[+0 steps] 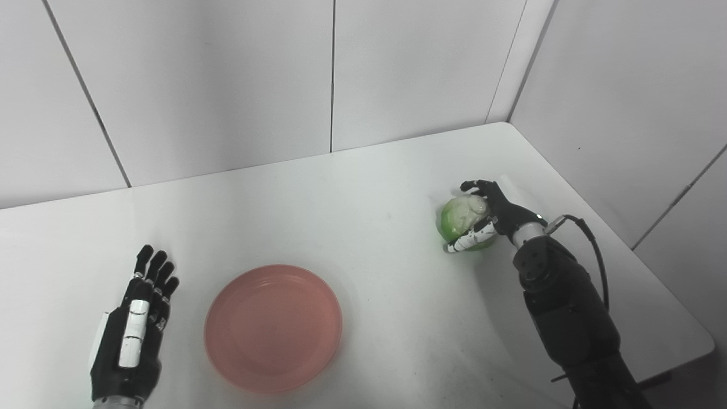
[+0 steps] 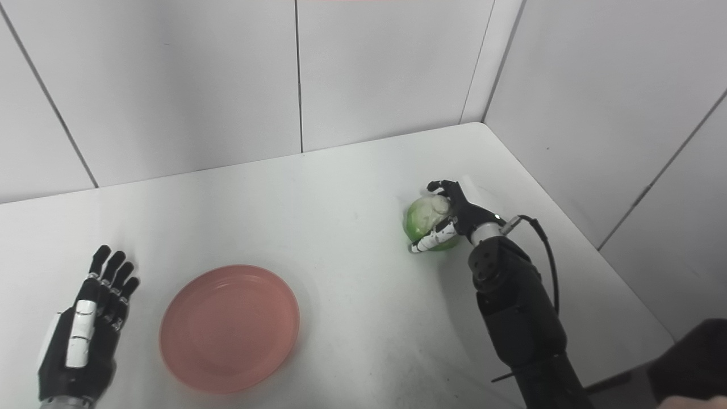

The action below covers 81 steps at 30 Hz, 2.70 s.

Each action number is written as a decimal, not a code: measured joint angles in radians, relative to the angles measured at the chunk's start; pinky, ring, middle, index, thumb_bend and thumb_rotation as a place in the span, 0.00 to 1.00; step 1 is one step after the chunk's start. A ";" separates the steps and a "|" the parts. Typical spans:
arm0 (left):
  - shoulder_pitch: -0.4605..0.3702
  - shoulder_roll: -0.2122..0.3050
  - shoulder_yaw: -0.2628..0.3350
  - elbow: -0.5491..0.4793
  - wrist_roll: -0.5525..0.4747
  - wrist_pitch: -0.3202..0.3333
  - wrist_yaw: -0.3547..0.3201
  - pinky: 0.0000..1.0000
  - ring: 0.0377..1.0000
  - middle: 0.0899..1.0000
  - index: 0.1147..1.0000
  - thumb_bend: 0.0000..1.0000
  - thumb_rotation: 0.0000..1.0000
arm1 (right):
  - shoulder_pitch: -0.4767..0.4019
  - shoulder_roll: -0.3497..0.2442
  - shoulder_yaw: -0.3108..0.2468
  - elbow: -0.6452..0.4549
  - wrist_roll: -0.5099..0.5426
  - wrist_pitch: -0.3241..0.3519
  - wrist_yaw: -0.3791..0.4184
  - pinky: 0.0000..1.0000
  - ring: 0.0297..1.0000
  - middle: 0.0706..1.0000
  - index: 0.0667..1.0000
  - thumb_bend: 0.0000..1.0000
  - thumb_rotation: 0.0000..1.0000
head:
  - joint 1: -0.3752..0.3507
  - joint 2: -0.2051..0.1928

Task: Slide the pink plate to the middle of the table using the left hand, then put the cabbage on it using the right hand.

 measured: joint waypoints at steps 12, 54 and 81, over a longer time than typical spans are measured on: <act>0.005 -0.003 -0.006 -0.006 0.003 0.005 0.001 1.00 1.00 1.00 0.98 0.81 0.78 | -0.006 -0.027 0.029 0.001 0.017 0.000 -0.036 0.31 0.37 0.45 0.51 0.51 0.00 | 0.009 0.005; 0.060 -0.167 -0.120 -0.090 0.212 0.076 0.182 1.00 1.00 1.00 0.98 0.71 0.87 | 0.007 0.125 0.252 -0.196 0.404 -0.395 -0.074 0.38 0.42 0.47 0.46 0.52 0.00 | 0.546 0.080; 0.050 -0.193 -0.125 -0.088 0.240 0.089 0.233 1.00 1.00 1.00 0.98 0.72 0.92 | 0.010 0.178 0.507 -0.108 0.127 -0.493 -0.015 0.37 0.39 0.44 0.49 0.52 0.00 | 0.592 0.091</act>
